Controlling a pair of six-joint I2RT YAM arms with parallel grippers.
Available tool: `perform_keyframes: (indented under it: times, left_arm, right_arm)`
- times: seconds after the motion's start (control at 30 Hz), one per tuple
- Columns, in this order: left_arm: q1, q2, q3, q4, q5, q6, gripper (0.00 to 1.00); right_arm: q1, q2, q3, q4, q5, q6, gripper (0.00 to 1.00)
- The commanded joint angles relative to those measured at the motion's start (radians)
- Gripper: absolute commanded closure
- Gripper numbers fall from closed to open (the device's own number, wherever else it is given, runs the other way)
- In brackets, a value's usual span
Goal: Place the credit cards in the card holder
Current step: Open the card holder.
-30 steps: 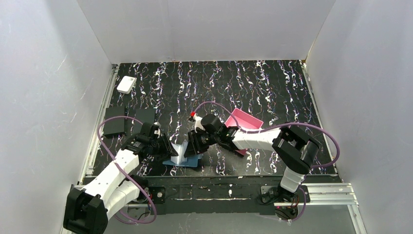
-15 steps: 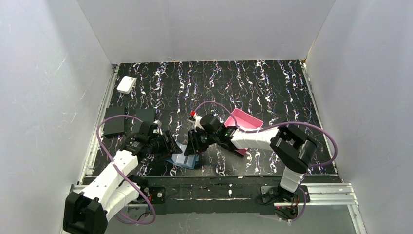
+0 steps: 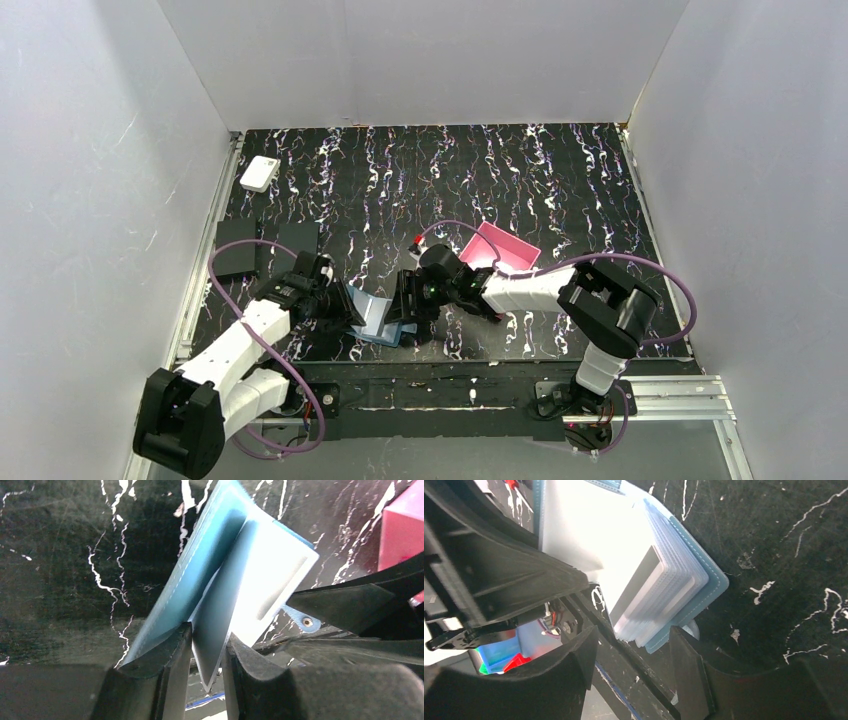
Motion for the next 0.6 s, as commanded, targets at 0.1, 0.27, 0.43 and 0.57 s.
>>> perform_keyframes:
  times: [0.1, 0.27, 0.43, 0.57]
  left_arm:
    - [-0.004, -0.038, -0.046, 0.009, -0.026, -0.025, 0.8]
    - [-0.005, -0.045, -0.06, 0.012, -0.023, -0.027, 0.86]
    - [-0.005, -0.052, -0.072, 0.02, -0.02, -0.035, 0.91]
    - [-0.006, -0.051, -0.076, 0.021, -0.018, -0.036, 0.97]
  right_arm:
    - [0.006, -0.008, -0.024, 0.104, -0.016, 0.052, 0.39]
    - [0.006, 0.014, -0.028, 0.122, -0.027, 0.058, 0.39]
    - [0.006, 0.039, -0.02, 0.157, -0.045, 0.067, 0.39]
    - [0.01, 0.053, -0.013, 0.147, -0.033, 0.064, 0.38]
